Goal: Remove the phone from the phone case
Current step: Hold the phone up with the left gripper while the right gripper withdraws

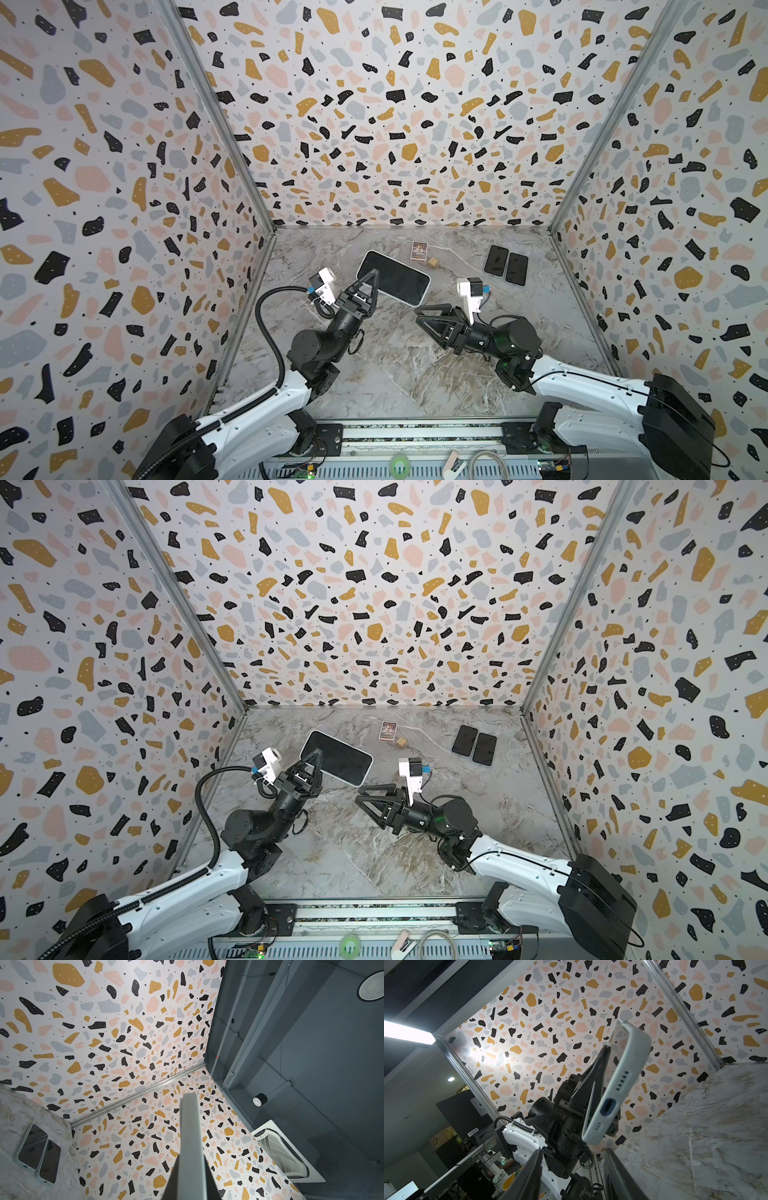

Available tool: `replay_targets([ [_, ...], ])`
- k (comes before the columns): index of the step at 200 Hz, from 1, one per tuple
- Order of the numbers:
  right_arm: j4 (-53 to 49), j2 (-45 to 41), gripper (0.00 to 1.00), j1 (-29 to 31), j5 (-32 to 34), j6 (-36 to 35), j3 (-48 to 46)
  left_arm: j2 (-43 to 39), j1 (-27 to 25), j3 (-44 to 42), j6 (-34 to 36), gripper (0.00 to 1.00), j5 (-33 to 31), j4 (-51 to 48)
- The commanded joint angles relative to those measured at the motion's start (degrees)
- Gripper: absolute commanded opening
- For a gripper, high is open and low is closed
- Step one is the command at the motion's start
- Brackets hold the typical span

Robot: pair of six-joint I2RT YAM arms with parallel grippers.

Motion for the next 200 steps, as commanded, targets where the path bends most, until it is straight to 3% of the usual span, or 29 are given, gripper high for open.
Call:
replay_targets([
  [1,5.34,-0.28,0.45,0.32,-1.43,0.55,2.62,-1.23,-0.40,-0.02,-0.03,0.00,-0.73,6.70],
  [41,5.16,0.22,0.39,0.34,-1.78,0.92,3.30,-1.33,-0.66,-0.18,-0.04,0.00,-0.99,6.90],
  [200,4.49,0.94,0.36,-0.20,0.21,1.14,3.87,-2.51,-1.28,-0.51,1.35,0.00,-1.61,5.76],
])
